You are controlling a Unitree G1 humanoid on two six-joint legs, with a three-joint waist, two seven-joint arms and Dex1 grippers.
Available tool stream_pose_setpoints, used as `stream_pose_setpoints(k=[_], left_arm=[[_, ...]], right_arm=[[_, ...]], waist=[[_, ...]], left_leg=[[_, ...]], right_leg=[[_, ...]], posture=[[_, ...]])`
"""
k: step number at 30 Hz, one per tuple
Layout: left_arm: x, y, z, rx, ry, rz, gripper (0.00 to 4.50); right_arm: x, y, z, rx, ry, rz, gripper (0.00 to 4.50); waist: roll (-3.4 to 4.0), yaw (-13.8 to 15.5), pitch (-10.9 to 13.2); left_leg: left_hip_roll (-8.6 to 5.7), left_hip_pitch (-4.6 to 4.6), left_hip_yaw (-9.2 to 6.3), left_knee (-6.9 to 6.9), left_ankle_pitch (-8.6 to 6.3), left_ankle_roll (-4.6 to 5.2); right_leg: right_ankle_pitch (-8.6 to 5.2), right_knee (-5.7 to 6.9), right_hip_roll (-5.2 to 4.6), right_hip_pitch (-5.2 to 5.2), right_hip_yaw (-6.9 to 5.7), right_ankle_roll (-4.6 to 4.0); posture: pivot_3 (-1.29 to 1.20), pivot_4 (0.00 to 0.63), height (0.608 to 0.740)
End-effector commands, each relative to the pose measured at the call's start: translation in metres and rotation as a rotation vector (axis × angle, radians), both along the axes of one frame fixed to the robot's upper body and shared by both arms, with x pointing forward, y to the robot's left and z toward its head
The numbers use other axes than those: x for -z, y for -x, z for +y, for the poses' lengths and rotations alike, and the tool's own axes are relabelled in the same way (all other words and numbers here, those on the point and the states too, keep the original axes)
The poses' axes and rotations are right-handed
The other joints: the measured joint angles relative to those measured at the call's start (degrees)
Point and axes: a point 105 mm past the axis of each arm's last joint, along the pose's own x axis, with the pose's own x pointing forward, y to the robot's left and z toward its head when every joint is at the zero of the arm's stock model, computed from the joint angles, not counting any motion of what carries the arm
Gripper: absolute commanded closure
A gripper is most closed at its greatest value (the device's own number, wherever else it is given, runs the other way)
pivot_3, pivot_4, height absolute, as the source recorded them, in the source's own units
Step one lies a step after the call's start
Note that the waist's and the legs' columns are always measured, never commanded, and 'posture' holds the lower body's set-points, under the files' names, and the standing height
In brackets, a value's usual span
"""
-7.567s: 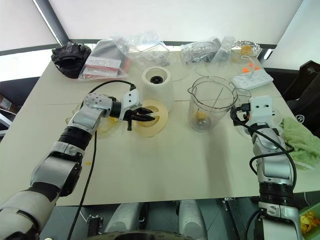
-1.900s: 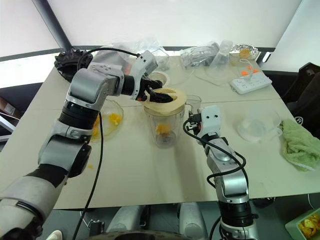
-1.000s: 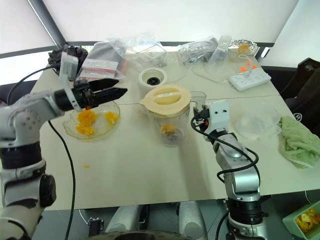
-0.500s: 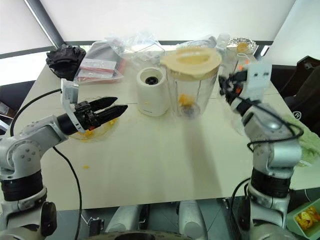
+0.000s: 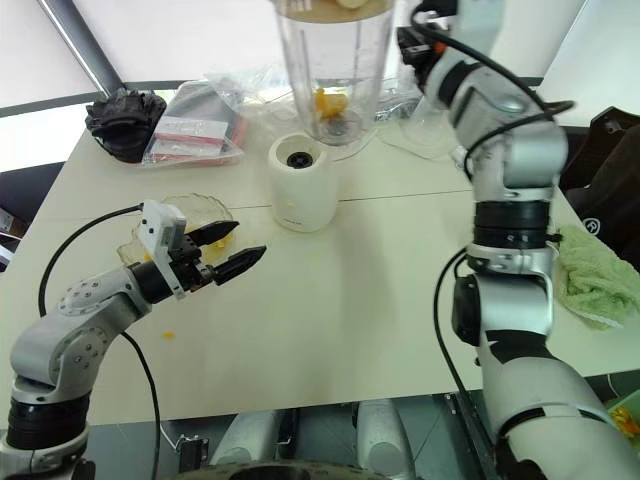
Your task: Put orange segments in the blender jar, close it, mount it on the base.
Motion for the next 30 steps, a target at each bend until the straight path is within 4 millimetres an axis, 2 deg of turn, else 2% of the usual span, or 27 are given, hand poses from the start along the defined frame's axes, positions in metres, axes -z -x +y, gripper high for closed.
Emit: stream_pose_setpoints(k=[1,8,19,30], left_arm=[[-0.013,0.005,0.001,-0.037,0.003,-0.071,0.24],[-0.011,0.010,0.003,-0.092,-0.002,-0.079,0.24],[-0.007,0.013,0.005,-0.115,-0.035,-0.067,0.24],[-0.005,0.011,0.008,-0.123,-0.065,-0.060,0.24]], right_arm=[[-0.034,0.007,0.012,-0.028,-0.022,-0.136,3.52],[-0.020,-0.007,0.030,-0.050,-0.048,-0.107,3.52],[0.002,-0.026,0.034,-0.033,-0.058,-0.082,3.52],[0.015,-0.028,0.034,0.005,-0.039,-0.068,3.52]], waist=[[0.00,0.37,0.00],[0.00,0.15,0.00],[0.00,0.02,0.00],[0.00,-0.05,0.01]], left_leg=[[0.00,-0.08,-0.04,0.00,0.01,-0.01],[-0.08,-0.18,0.01,0.02,0.01,-0.02],[-0.05,-0.12,-0.02,0.04,0.06,-0.10],[-0.06,-0.10,-0.04,0.04,0.07,-0.13]], right_leg=[[0.00,0.02,-0.01,-0.06,-0.01,0.00],[0.01,-0.07,-0.18,-0.11,0.00,0.02],[0.04,0.11,0.04,-0.14,-0.03,-0.04],[0.04,0.19,0.04,-0.15,-0.03,-0.04]], posture=[[0.00,0.150,0.740],[0.00,0.150,0.740],[0.00,0.150,0.740],[0.00,0.150,0.740]])
